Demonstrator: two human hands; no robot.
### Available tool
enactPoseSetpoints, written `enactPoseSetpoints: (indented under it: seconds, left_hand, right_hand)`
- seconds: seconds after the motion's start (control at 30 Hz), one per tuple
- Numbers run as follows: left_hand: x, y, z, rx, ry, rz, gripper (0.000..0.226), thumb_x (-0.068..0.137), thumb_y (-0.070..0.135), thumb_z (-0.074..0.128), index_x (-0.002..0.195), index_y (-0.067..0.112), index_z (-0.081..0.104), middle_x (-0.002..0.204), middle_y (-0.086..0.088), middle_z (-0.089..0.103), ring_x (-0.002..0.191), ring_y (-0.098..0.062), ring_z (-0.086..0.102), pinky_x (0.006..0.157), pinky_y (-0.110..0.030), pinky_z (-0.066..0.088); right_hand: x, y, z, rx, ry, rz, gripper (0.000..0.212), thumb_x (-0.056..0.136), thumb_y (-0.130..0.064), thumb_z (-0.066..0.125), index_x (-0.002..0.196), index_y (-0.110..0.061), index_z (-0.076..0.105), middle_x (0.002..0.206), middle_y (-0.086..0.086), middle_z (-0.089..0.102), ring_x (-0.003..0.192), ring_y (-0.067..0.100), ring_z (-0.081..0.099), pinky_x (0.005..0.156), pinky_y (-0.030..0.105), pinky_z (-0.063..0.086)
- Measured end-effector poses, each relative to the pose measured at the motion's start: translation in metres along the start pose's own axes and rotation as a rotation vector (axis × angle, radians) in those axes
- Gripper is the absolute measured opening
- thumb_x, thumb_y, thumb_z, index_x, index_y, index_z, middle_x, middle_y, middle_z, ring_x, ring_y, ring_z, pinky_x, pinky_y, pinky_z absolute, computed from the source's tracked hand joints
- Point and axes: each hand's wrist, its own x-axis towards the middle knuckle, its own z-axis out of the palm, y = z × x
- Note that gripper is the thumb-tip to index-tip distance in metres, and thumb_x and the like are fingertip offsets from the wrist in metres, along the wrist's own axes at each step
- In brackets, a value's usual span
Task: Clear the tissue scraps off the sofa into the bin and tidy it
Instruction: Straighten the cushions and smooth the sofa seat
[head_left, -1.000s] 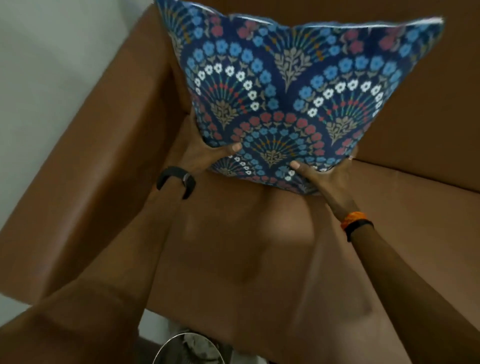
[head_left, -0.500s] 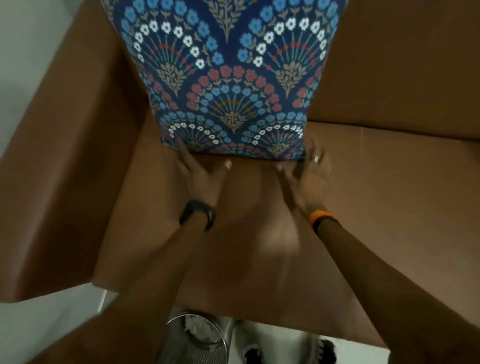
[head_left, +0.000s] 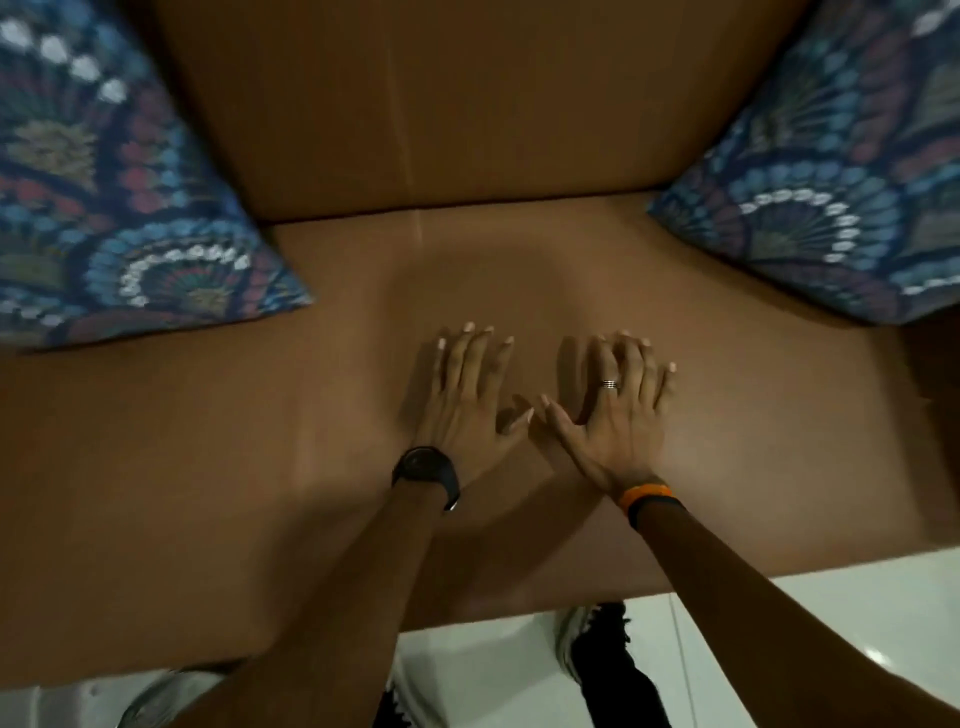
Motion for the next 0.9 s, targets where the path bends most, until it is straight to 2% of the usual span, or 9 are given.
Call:
enactPoseSetpoints:
  seconds: [0.17, 0.27, 0.33, 0.43, 0.53, 0.6, 0.7, 0.8, 0.9]
  left_hand:
    - [0.125, 0.101, -0.009, -0.406, -0.124, 0.094, 0.100, 0.084, 0.049, 0.069, 0.157, 0.022, 0.007, 0.167, -0.008, 0.005, 0.155, -0.028, -0.001, 0.123, -0.061, 0.017]
    - [0.199, 0.152, -0.028, -0.535, -0.125, 0.052, 0.116, 0.074, 0.063, 0.073, 0.156, 0.029, -0.002, 0.167, -0.002, -0.001, 0.154, -0.024, 0.002, 0.120, -0.056, 0.022]
    - [0.241, 0.180, -0.044, -0.704, -0.109, -0.005, 0.126, 0.067, 0.064, 0.079, 0.155, 0.032, -0.005, 0.167, 0.002, 0.001, 0.153, -0.022, 0.009, 0.120, -0.054, 0.024]
    - [0.286, 0.207, -0.058, -0.909, -0.117, -0.093, 0.135, 0.061, 0.049, 0.091, 0.156, 0.027, -0.003, 0.164, 0.000, 0.015, 0.151, -0.023, 0.022, 0.121, -0.057, 0.030]
    - [0.291, 0.210, -0.061, -0.931, -0.142, -0.144, 0.139, 0.057, 0.040, 0.095, 0.156, 0.024, -0.001, 0.162, -0.003, 0.020, 0.149, -0.023, 0.026, 0.120, -0.056, 0.032]
    - [0.269, 0.204, -0.062, -0.936, -0.059, -0.179, 0.138, 0.053, 0.043, 0.095, 0.155, 0.023, 0.004, 0.159, -0.007, 0.024, 0.148, -0.025, 0.028, 0.118, -0.057, 0.036]
    - [0.227, 0.181, -0.062, -0.922, 0.184, -0.275, 0.131, 0.055, 0.044, 0.095, 0.155, 0.027, 0.012, 0.157, -0.005, 0.028, 0.146, -0.023, 0.032, 0.116, -0.055, 0.039]
    - [0.200, 0.148, -0.059, -0.851, 0.336, -0.383, 0.130, 0.061, 0.045, 0.093, 0.156, 0.027, 0.005, 0.161, -0.003, 0.019, 0.150, -0.022, 0.024, 0.121, -0.051, 0.032]
    - [0.197, 0.133, -0.058, -0.838, 0.238, -0.443, 0.130, 0.066, 0.040, 0.091, 0.157, 0.023, -0.001, 0.165, -0.005, 0.010, 0.153, -0.024, 0.015, 0.123, -0.053, 0.026]
  right_hand:
    - [0.051, 0.124, -0.059, 0.233, 0.196, 0.282, 0.099, 0.084, -0.082, 0.045, 0.155, -0.017, 0.025, 0.165, 0.011, 0.018, 0.153, 0.034, 0.022, 0.122, 0.059, 0.029]
    - [0.085, 0.182, -0.100, 0.521, 0.488, 0.444, 0.108, 0.081, -0.076, 0.061, 0.157, -0.011, 0.018, 0.160, 0.020, 0.023, 0.149, 0.036, 0.026, 0.121, 0.055, 0.033]
    - [0.103, 0.214, -0.118, 0.698, 0.554, 0.520, 0.119, 0.076, -0.067, 0.077, 0.159, -0.011, 0.013, 0.159, 0.020, 0.020, 0.148, 0.034, 0.025, 0.124, 0.046, 0.029]
    - [0.124, 0.241, -0.130, 0.885, 0.484, 0.512, 0.129, 0.067, -0.051, 0.091, 0.159, -0.014, 0.008, 0.156, 0.016, 0.020, 0.145, 0.028, 0.032, 0.118, 0.033, 0.032]
    - [0.138, 0.253, -0.132, 1.036, 0.392, 0.378, 0.123, 0.065, -0.041, 0.096, 0.156, -0.015, 0.017, 0.154, 0.010, 0.033, 0.142, 0.024, 0.043, 0.118, 0.040, 0.041]
    - [0.144, 0.249, -0.135, 1.103, 0.359, 0.252, 0.109, 0.068, -0.041, 0.095, 0.150, -0.022, 0.027, 0.150, 0.006, 0.043, 0.139, 0.020, 0.049, 0.114, 0.046, 0.048]
    - [0.158, 0.225, -0.140, 1.117, 0.268, 0.082, 0.095, 0.071, -0.038, 0.094, 0.145, -0.041, 0.034, 0.148, 0.001, 0.051, 0.136, 0.012, 0.054, 0.110, 0.040, 0.053]
    - [0.178, 0.190, -0.137, 1.100, 0.167, -0.003, 0.103, 0.072, -0.036, 0.094, 0.152, -0.030, 0.031, 0.152, -0.001, 0.045, 0.139, 0.010, 0.050, 0.111, 0.034, 0.051]
    - [0.189, 0.170, -0.129, 1.095, 0.124, -0.033, 0.101, 0.078, -0.023, 0.091, 0.155, -0.023, 0.024, 0.146, -0.013, 0.046, 0.135, -0.003, 0.048, 0.108, 0.013, 0.046]
